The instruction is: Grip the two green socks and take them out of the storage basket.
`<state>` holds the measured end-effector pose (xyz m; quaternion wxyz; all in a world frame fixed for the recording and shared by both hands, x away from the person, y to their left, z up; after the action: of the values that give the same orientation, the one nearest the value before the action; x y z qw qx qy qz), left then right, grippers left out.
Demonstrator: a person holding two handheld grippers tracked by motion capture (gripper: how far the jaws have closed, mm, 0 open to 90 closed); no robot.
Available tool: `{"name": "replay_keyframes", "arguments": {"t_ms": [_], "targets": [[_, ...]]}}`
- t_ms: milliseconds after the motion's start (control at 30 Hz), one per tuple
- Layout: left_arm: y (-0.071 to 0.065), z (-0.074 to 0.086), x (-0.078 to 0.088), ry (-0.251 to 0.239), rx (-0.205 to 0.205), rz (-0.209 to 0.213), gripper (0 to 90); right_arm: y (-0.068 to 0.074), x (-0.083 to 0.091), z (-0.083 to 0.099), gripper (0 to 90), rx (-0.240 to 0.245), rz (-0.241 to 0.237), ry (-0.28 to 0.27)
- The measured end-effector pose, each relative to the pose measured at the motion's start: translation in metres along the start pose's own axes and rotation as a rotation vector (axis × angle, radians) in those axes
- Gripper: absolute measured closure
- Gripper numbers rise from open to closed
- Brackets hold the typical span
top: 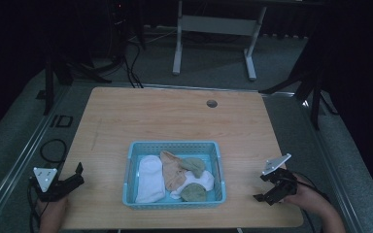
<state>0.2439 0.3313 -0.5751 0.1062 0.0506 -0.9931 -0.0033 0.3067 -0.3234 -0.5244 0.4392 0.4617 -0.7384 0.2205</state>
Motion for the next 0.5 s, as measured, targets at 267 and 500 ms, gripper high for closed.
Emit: {"name": "replay_keyframes", "arguments": {"t_ms": [267, 500], "targets": [[0.0, 0.0, 0.0, 0.0, 0.0, 0.001, 0.4, 0.004, 0.007, -0.02, 13.3, -0.008, -0.01, -0.031], [0.0, 0.0, 0.0, 0.0, 0.001, 0.002, 0.3, 0.01, 0.011, -0.04, 13.3, 0.026, -0.014, -0.04]]}}
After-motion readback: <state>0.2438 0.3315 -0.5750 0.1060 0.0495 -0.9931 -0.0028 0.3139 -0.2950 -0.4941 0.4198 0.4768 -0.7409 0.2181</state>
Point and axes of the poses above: each handheld gripper's, and its own axes: x roughly backward along the jaws, z roughly out of its underside, y roughly to its left, the point moved 2 cm from there along -x, roughly forward along the jaws, and after that the axes turned 6 degrees about -y, right-handed, at the moved point
